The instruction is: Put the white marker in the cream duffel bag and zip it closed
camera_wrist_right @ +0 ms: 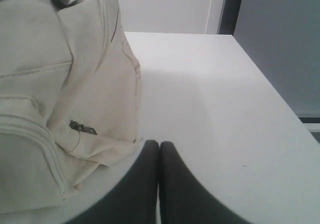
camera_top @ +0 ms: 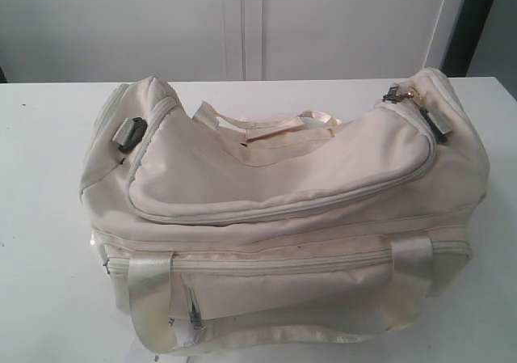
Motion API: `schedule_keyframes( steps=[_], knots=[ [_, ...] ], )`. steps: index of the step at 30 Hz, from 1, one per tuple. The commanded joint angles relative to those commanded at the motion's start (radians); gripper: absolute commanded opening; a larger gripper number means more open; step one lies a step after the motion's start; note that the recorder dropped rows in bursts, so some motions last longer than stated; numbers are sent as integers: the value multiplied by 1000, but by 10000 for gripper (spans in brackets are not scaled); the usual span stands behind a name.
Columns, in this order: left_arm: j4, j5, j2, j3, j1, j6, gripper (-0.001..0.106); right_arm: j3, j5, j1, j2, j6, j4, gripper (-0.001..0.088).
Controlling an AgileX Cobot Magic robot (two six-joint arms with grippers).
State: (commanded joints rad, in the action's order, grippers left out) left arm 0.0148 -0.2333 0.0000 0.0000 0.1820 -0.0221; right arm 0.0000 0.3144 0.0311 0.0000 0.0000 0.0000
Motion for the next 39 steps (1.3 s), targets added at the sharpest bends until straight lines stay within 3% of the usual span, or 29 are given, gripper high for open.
schedule_keyframes(
  steps=[39],
  knots=[
    [0, 0, 0, 0, 0, 0, 0, 0, 21, -14, 0, 0, 0, 0]
  ],
)
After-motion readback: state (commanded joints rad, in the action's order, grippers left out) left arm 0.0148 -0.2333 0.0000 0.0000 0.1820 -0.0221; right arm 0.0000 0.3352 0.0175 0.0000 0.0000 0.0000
